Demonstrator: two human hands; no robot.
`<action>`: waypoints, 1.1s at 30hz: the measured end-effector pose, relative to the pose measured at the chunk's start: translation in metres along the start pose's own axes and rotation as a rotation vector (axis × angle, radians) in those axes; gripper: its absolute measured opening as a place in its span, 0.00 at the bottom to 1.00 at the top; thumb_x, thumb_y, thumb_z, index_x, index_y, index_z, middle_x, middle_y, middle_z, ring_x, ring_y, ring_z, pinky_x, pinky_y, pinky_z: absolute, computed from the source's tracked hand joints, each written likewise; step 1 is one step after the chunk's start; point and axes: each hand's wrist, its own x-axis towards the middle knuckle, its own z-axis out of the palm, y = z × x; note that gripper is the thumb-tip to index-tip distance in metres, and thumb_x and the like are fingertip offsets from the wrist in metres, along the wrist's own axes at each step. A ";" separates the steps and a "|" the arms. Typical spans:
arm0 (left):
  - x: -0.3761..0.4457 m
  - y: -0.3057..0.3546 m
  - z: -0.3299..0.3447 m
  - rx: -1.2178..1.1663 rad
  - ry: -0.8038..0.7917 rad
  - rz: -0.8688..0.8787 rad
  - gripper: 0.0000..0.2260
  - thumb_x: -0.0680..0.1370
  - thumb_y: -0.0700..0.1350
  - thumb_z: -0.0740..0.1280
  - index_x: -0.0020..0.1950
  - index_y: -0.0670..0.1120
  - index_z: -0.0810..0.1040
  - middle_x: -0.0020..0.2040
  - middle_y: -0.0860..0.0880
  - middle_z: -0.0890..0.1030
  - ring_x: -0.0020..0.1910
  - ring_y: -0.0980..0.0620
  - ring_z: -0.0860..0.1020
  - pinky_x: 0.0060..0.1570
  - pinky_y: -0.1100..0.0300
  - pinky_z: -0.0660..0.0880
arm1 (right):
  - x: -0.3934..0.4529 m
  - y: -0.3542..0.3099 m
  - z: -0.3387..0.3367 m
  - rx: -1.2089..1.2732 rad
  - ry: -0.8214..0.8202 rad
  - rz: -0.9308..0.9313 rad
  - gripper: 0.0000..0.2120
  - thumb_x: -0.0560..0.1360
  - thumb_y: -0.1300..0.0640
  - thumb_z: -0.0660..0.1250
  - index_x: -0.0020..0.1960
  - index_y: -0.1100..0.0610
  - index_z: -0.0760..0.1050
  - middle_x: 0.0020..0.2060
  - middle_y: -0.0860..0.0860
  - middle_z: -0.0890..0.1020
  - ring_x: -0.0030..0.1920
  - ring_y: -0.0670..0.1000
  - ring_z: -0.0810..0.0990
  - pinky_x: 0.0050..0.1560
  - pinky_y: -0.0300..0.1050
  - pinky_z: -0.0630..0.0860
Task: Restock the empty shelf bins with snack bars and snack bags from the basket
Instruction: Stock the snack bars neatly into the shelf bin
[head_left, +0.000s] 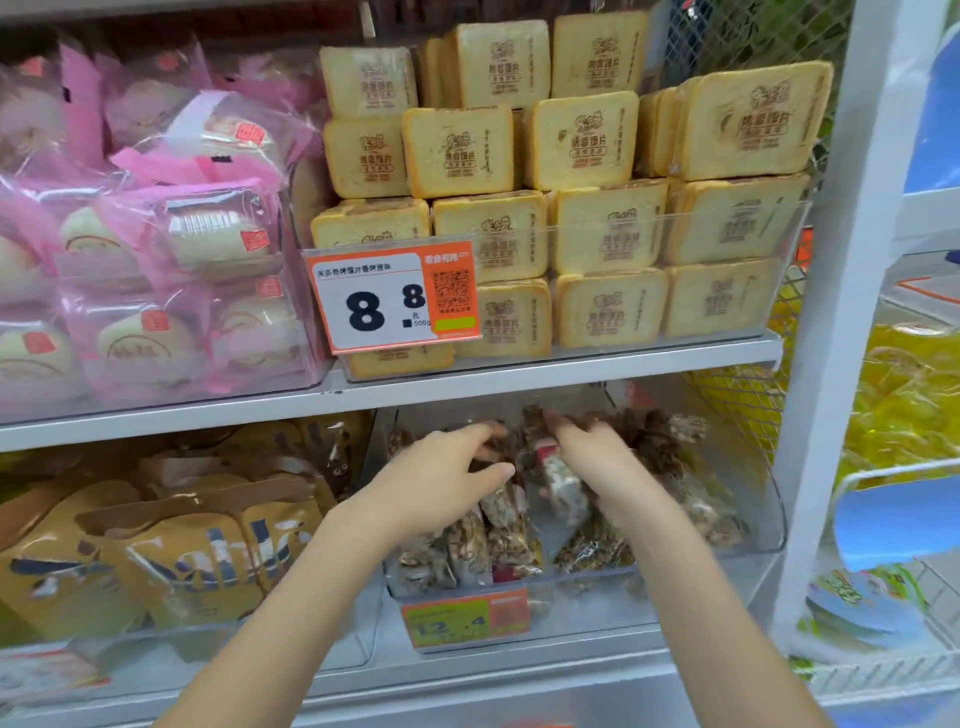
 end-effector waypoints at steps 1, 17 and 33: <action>0.002 0.000 -0.003 -0.047 0.037 -0.006 0.24 0.79 0.56 0.61 0.73 0.55 0.62 0.67 0.53 0.74 0.63 0.53 0.73 0.60 0.58 0.71 | 0.003 -0.001 0.012 0.102 -0.022 0.044 0.26 0.77 0.43 0.61 0.69 0.56 0.70 0.65 0.53 0.75 0.64 0.55 0.74 0.67 0.56 0.69; 0.059 -0.044 -0.011 0.453 0.016 -0.160 0.14 0.81 0.51 0.55 0.64 0.49 0.72 0.66 0.47 0.73 0.61 0.45 0.72 0.62 0.52 0.70 | -0.003 0.005 -0.061 -0.967 0.188 0.091 0.32 0.73 0.46 0.66 0.73 0.50 0.57 0.65 0.55 0.72 0.64 0.61 0.70 0.60 0.60 0.69; 0.046 0.050 0.007 0.309 -0.252 0.102 0.16 0.82 0.53 0.54 0.65 0.52 0.75 0.62 0.52 0.77 0.57 0.52 0.75 0.55 0.54 0.74 | -0.015 0.025 -0.055 -1.526 -0.184 0.211 0.39 0.76 0.53 0.63 0.73 0.31 0.41 0.77 0.54 0.44 0.73 0.64 0.48 0.63 0.57 0.64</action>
